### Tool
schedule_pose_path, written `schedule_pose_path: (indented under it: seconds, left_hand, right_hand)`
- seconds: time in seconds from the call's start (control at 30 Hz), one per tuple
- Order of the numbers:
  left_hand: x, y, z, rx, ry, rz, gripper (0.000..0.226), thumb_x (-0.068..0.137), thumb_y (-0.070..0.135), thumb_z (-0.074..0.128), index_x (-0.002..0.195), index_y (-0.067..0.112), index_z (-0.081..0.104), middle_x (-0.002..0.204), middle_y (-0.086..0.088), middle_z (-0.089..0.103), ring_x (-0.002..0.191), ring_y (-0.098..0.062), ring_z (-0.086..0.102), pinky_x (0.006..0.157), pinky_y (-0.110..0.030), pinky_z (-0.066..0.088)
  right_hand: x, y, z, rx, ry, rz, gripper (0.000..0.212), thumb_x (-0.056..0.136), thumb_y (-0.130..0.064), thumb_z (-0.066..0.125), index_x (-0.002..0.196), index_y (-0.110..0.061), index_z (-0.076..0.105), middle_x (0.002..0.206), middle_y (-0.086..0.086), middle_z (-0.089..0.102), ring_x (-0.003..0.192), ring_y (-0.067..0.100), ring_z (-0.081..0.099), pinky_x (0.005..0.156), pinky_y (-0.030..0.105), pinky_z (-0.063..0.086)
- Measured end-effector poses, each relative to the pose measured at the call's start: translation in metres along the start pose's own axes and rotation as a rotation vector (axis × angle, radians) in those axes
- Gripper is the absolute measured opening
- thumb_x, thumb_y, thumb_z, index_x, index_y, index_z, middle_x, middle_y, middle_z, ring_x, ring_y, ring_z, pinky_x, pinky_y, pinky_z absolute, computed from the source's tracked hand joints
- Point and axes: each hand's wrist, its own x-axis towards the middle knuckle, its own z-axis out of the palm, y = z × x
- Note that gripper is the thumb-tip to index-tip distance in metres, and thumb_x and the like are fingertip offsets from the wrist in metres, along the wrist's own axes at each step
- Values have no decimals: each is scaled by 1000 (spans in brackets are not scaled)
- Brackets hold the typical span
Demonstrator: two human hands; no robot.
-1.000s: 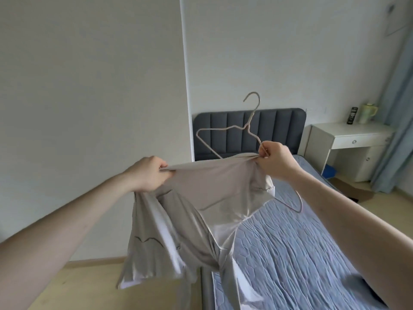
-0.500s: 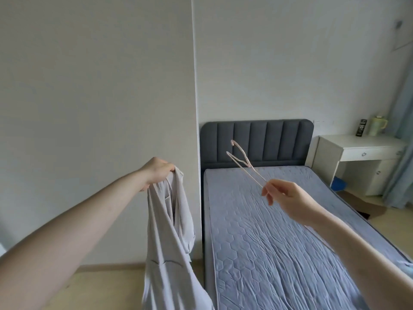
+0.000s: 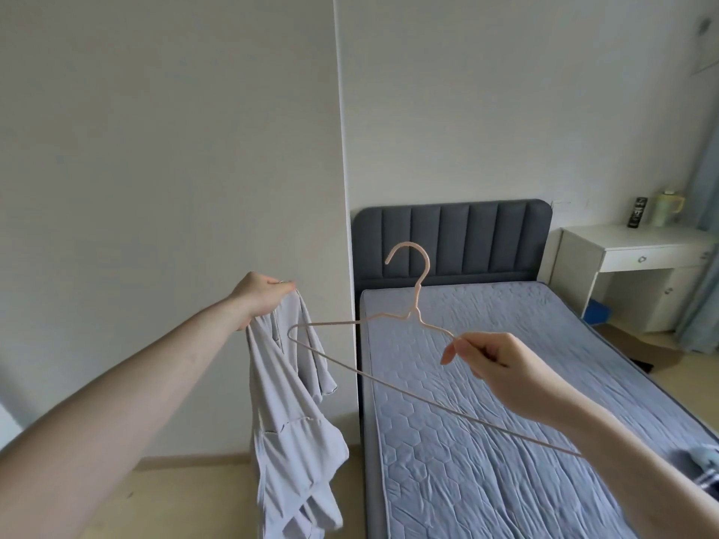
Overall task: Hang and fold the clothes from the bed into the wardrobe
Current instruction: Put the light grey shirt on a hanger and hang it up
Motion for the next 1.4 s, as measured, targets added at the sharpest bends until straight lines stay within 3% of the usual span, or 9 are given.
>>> schedule_pose_path:
  seconds: [0.23, 0.43, 0.5, 0.6, 0.7, 0.87, 1.03, 1.13, 1.4]
  left_hand:
    - [-4, 13, -2, -89, -85, 148, 36, 85, 60, 65, 87, 26, 51, 93, 4, 42, 86, -15, 35, 66, -29, 28]
    - [-20, 51, -10, -212, -64, 394, 55, 96, 43, 64, 69, 7, 31, 79, -6, 20, 77, -26, 21, 73, -36, 17]
    - [-26, 66, -14, -281, -84, 441, 55, 93, 46, 65, 71, 3, 38, 80, -7, 23, 78, -26, 24, 73, -36, 20]
    - [-36, 86, -13, -392, -135, 471, 48, 86, 53, 69, 85, 5, 70, 88, 3, 47, 85, -12, 45, 83, -31, 38]
    - [-49, 97, -4, -416, -212, 538, 45, 100, 37, 64, 94, -8, 68, 93, 2, 52, 92, -9, 49, 91, -28, 40]
    - [-58, 105, -7, -238, -259, 649, 59, 99, 47, 59, 82, -10, 52, 84, 1, 36, 81, -16, 35, 76, -33, 32]
    - [-35, 97, -33, 149, 81, 624, 51, 102, 33, 59, 64, 15, 31, 65, -1, 22, 63, -18, 21, 59, -36, 18]
    - [-9, 75, -42, 389, 131, 527, 52, 99, 40, 60, 65, 17, 28, 59, 0, 23, 61, -23, 24, 56, -37, 20]
    - [15, 46, -30, 435, 90, 430, 54, 99, 41, 58, 65, 19, 24, 58, 2, 22, 62, -25, 25, 57, -36, 18]
  right_hand:
    - [8, -7, 20, -8, -31, -7, 33, 108, -29, 47, 90, -29, 75, 53, -7, 31, 48, 12, 24, 47, 23, 21]
    - [17, -5, 41, 18, -91, 43, 35, 109, -28, 46, 91, -22, 76, 51, -9, 33, 44, 7, 25, 45, 20, 22]
    - [19, -5, 48, 17, -114, 37, 36, 108, -30, 45, 90, -24, 76, 54, -5, 34, 46, 9, 25, 46, 22, 23]
    - [24, -7, 61, 62, -97, 24, 38, 108, -30, 45, 85, -23, 75, 61, 3, 35, 48, 12, 23, 47, 25, 21]
    - [24, -6, 78, 256, 5, 39, 42, 109, -30, 45, 77, -19, 71, 58, 3, 32, 50, 17, 22, 48, 31, 18]
    - [24, -8, 79, 524, 59, 65, 46, 107, -34, 44, 70, -16, 65, 54, 3, 32, 48, 14, 22, 47, 29, 16]
    - [20, -1, 49, 246, 37, 63, 46, 108, -31, 46, 72, -13, 67, 53, -2, 35, 48, 14, 25, 47, 26, 20]
    - [15, 4, 30, 169, 55, 90, 46, 108, -30, 47, 72, -11, 68, 53, 0, 36, 48, 16, 25, 47, 26, 19]
    - [8, 3, 12, 169, 22, 110, 48, 106, -34, 47, 73, -8, 69, 52, 3, 38, 48, 18, 25, 48, 30, 19]
